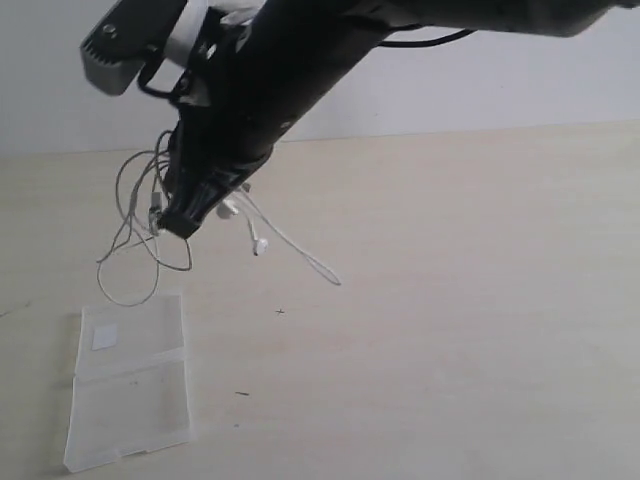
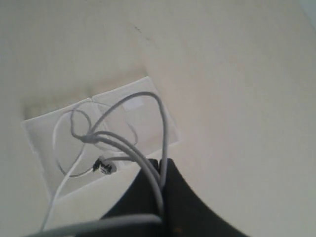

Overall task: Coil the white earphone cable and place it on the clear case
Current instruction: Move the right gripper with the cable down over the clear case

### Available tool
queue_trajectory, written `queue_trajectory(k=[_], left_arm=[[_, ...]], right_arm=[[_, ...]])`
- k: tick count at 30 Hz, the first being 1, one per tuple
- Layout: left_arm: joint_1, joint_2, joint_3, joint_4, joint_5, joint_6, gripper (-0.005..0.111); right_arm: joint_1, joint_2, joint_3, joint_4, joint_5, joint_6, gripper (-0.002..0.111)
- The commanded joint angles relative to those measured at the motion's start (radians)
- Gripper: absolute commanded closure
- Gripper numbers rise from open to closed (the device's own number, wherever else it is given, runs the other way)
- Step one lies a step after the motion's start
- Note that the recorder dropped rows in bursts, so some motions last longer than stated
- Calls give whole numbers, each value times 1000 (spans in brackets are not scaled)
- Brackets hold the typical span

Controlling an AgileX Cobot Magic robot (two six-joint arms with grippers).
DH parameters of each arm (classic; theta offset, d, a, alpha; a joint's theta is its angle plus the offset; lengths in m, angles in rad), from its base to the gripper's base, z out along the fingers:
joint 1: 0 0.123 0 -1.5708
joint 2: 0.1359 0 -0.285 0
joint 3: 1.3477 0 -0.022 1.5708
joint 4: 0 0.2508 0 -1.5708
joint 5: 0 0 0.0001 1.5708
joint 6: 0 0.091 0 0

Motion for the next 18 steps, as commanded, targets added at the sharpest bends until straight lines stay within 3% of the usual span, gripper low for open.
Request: queue_trajectory(k=[1, 12, 18], left_arm=[[2, -55, 58, -13, -44, -20, 107], [2, -103, 129, -13, -74, -51, 107], [2, -103, 131, -13, -84, -51, 107]], right_arm=[[54, 100, -100, -16, 46, 32, 108], [120, 252, -253, -34, 132, 115, 108], [125, 283, -317, -146, 239, 226, 108]])
